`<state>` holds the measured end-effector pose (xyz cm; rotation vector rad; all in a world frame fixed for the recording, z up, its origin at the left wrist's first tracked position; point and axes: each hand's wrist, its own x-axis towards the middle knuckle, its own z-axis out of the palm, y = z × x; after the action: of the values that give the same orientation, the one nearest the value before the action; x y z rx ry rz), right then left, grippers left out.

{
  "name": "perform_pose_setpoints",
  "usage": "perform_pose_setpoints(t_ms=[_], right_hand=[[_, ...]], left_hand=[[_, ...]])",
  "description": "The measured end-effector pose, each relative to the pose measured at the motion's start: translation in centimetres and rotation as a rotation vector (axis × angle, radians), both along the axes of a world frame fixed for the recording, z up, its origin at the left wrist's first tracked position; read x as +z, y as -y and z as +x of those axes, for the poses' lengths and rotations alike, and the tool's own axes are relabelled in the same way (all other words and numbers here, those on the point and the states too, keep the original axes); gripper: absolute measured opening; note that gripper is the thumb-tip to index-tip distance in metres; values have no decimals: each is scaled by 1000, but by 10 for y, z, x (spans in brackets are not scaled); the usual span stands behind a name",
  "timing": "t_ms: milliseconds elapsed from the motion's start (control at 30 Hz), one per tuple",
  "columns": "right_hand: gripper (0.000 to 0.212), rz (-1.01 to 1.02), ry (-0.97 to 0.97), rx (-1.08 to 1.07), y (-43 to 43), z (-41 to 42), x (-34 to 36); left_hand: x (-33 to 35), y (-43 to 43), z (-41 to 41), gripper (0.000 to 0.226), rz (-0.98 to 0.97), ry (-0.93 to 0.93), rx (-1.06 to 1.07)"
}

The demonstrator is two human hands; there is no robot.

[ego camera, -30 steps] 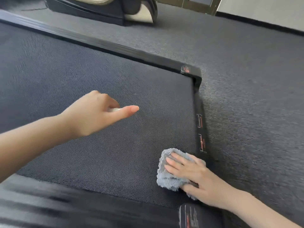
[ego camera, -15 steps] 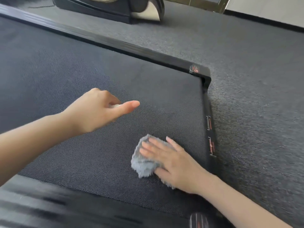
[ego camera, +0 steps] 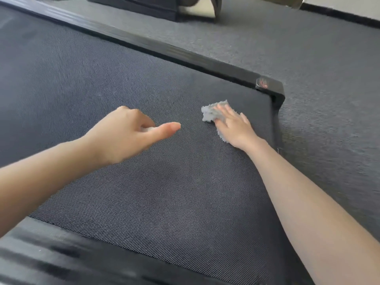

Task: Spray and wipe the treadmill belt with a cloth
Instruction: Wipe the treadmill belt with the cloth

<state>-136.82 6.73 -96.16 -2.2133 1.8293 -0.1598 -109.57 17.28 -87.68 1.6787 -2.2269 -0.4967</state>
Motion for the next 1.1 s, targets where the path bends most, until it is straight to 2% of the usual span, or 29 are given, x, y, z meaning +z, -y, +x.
perform_pose_setpoints(t_ms=[267, 367, 600, 800, 967, 1033, 1100], right_hand=[[51, -11, 44, -14, -20, -18, 0], [52, -18, 31, -52, -27, -32, 0], [51, -36, 63, -71, -32, -35, 0], [50, -46, 75, -82, -35, -33, 1], [52, -46, 69, -92, -31, -36, -6], [52, -34, 70, -94, -29, -37, -6], [52, -17, 57, -111, -30, -31, -1]], left_hand=[[-4, 14, -34, 96, 51, 41, -31], [-7, 31, -59, 85, 22, 104, -4], [-25, 48, -88, 67, -62, 123, 68], [-21, 54, -102, 78, 106, 111, 42], [-25, 37, -101, 72, -65, 45, 45], [-29, 32, -92, 68, -72, 40, 37], [-29, 31, -82, 74, -15, 31, 48]])
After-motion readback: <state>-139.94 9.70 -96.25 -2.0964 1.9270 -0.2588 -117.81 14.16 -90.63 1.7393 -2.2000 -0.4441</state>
